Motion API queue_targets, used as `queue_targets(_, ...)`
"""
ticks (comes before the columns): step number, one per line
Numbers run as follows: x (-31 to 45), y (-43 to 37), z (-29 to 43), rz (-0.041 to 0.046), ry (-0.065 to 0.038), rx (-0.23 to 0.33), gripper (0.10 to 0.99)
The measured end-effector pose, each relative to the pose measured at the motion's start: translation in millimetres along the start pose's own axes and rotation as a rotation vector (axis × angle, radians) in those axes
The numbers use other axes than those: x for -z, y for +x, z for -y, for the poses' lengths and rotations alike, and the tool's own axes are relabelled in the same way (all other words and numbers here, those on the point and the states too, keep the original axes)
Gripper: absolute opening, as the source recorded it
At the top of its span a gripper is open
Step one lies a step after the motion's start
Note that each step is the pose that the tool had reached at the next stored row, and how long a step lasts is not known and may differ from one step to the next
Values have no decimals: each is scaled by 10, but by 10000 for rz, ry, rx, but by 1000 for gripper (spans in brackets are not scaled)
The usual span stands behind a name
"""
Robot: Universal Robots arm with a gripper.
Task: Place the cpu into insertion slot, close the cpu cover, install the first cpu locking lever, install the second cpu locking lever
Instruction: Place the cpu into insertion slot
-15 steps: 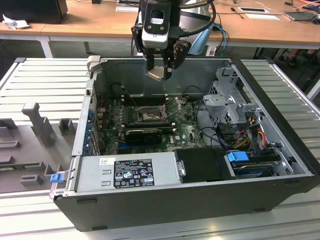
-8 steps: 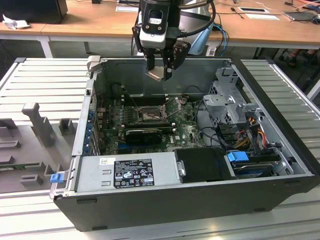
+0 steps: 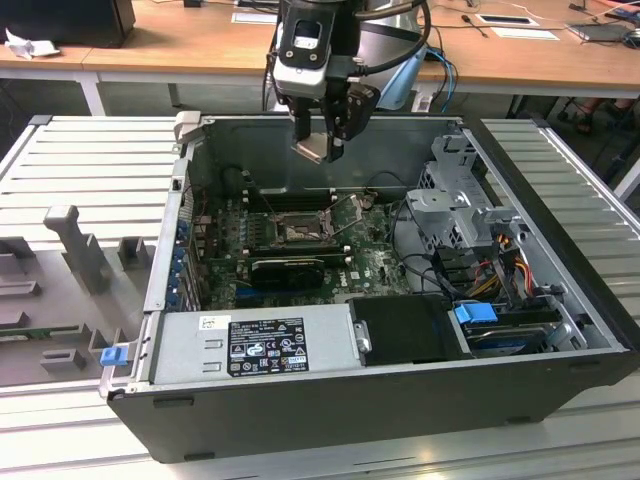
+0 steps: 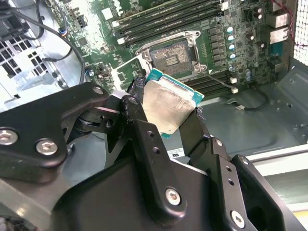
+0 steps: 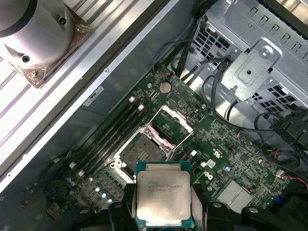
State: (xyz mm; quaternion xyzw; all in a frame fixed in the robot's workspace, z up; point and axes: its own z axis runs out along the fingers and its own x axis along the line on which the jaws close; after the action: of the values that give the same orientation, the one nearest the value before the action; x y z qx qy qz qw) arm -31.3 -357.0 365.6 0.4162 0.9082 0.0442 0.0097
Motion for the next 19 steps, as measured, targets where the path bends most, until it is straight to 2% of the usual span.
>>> queue_targets(11,-20,0,2,124,-27,-1404,541)
queue_targets(19,-68,-1,6,131,-29,-1483,541)
